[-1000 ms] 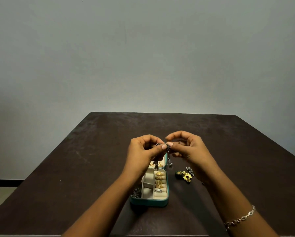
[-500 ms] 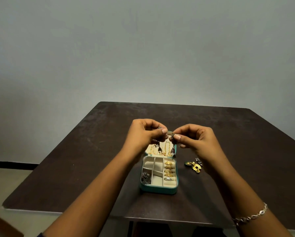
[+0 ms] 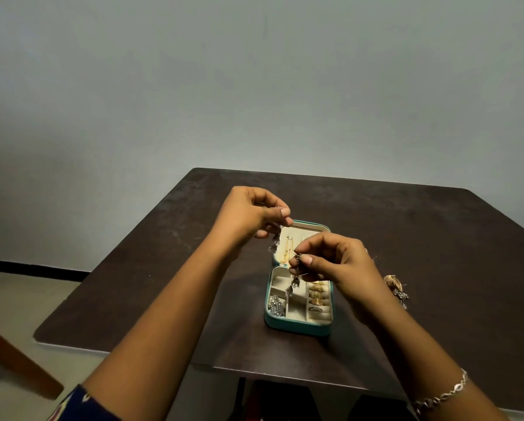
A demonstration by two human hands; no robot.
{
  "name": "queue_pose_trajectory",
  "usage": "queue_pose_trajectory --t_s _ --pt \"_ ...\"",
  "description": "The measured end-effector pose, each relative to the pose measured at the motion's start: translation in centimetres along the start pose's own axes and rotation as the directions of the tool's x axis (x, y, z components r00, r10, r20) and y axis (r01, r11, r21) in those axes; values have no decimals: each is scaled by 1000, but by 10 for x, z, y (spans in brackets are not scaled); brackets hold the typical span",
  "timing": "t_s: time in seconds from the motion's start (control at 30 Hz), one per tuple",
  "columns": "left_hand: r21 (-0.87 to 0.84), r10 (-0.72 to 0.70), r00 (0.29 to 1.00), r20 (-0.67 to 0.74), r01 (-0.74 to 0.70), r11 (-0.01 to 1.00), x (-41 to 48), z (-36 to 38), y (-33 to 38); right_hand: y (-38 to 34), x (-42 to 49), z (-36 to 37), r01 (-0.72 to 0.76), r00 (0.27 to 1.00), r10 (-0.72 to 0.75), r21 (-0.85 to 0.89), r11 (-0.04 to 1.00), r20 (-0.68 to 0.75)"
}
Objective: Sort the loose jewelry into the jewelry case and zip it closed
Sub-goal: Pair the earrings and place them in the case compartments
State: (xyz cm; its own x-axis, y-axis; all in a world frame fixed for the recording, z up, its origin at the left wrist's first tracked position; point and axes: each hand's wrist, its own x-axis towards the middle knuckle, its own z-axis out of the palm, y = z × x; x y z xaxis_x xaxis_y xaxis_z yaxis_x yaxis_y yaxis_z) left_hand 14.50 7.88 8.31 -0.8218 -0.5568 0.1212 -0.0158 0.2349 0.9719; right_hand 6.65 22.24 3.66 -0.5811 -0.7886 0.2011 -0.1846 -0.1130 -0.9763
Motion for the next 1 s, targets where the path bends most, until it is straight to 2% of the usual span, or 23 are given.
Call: queue_pose_trajectory --t_s 0.4,0.57,0.8,1.0 --pt "28 -24 1000 -5 24 999 1 -2 -2 22 6 12 -47 998 49 -52 998 45" --pt "34 -31 1000 -7 31 999 1 -1 -2 28 7 10 -26 998 38 -231 973 46" --pt "106 -68 996 56 61 993 -1 -2 -1 35 7 11 13 999 8 -520 854 38" --pt "224 -133 983 129 102 969 -3 -3 0 39 9 15 6 998 35 -592 806 58"
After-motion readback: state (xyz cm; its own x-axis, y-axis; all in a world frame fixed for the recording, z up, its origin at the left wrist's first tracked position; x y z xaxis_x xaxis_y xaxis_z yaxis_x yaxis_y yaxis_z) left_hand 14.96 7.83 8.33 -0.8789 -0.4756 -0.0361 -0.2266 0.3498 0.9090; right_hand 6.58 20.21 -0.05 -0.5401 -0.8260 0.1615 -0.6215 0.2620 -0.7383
